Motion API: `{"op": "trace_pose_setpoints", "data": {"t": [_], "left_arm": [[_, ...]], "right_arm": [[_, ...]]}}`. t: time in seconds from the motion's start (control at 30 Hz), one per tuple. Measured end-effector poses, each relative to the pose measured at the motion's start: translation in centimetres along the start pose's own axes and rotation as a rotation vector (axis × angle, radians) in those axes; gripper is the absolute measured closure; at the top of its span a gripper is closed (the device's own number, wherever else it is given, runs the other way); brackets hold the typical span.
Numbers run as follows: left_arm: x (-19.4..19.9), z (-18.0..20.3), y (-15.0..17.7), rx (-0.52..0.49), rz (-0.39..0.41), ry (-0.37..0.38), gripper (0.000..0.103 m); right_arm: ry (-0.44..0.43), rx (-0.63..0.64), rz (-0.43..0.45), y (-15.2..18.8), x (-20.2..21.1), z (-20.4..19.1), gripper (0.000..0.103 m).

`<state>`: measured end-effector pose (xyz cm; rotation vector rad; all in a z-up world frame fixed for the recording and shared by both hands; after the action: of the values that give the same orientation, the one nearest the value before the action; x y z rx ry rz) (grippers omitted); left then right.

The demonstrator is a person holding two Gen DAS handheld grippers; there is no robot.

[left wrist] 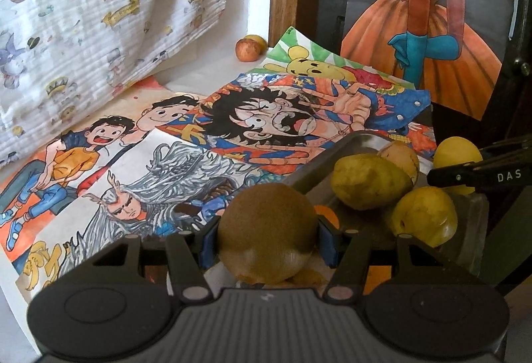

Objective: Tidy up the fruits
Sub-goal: 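Lower the kiwi and yellow fruit into the tray and open both tools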

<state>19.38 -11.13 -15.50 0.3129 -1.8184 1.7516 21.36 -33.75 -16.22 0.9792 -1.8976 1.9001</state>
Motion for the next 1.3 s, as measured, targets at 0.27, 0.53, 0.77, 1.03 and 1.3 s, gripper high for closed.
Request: {"op": "trace_pose_setpoints", "data": {"t": [0.27, 0.53, 0.77, 1.03, 1.3], "left_arm": [[-0.3, 0.4, 1.3, 0.004, -0.031, -0.002, 0.044], [-0.5, 0.6, 1.4, -0.005, -0.03, -0.016, 0.045], [-0.4, 0.7, 1.4, -0.006, -0.03, -0.014, 0.045], [0.5, 0.8, 1.2, -0.018, -0.017, -0.022, 0.045], [1.8, 0.4, 1.3, -0.005, -0.003, -0.03, 0.036]], "right_arm": [[-0.012, 0.0, -0.021, 1.0, -0.6, -0.8, 0.048], [-0.007, -0.004, -0.025, 1.2, -0.7, -0.8, 0.048], [-0.002, -0.02, -0.028, 1.5, -0.6, -0.4, 0.048], [0.006, -0.026, -0.036, 1.8, -0.3, -0.3, 0.048], [0.025, -0.017, -0.027, 2.2, 0.4, -0.6, 0.044]]}}
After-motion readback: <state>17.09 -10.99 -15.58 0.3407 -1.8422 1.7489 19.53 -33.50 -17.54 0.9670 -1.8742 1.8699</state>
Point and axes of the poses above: each gripper's, at about its wrist camera, not at the fingertips, and x roughly against the way its jaws point, z to its right, y to its underside, the point moved 10 cm from there along -x, roughly the way its jaws point, and after that the axes turned 8 degrees about z, right-handed, at the moved point
